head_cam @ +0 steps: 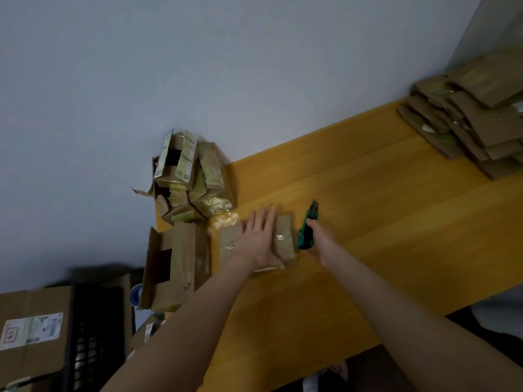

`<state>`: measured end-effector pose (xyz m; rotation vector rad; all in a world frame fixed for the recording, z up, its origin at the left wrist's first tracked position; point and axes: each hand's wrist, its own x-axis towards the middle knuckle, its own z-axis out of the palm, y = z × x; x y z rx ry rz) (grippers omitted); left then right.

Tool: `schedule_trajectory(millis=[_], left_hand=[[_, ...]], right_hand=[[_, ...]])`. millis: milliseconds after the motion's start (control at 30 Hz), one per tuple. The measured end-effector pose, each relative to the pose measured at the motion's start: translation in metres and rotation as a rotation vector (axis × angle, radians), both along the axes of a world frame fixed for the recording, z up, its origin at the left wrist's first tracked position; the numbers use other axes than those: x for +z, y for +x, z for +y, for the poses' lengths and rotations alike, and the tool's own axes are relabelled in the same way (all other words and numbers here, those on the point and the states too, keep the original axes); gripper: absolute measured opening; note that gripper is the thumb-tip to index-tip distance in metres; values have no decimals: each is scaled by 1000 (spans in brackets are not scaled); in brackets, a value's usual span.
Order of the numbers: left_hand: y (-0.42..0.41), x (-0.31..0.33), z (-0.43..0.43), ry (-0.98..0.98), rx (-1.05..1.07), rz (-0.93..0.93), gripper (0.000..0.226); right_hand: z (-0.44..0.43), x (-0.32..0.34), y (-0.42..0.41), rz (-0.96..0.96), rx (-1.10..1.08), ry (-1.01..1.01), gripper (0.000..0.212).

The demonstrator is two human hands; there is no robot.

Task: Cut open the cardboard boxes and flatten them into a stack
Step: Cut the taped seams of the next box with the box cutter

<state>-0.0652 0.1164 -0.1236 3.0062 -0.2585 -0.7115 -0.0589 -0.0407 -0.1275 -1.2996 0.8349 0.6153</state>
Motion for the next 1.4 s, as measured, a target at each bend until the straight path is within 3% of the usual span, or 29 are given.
schedule_trajectory(millis=[67,167,433,600,767,933,1067,1400], left_hand=[[5,-11,-12,111,-65,70,142],[9,-20,-20,120,-40,75,137],[12,20,5,-416,135,-218,137],[1,25,15,-512,264,-188,138],[3,23,25,-581,322,-143,139],[6,18,27,-565,256,-124,138],[8,13,29,-632,363,-132,137],[13,8,36,-653,455,-122,137]], right_hand=[[-4,-5,-3,17,20,-27,29],[-14,-12,-12,-1,80,-98,29],[-33,14,-24,-514,286,-446,21],[-31,43,-29,-722,541,-604,41],[-31,53,-38,-822,739,-828,45],[-25,67,-30,-848,804,-970,46],[-20,75,-26,-818,962,-1039,49],[-22,83,-22,-796,1078,-974,38]])
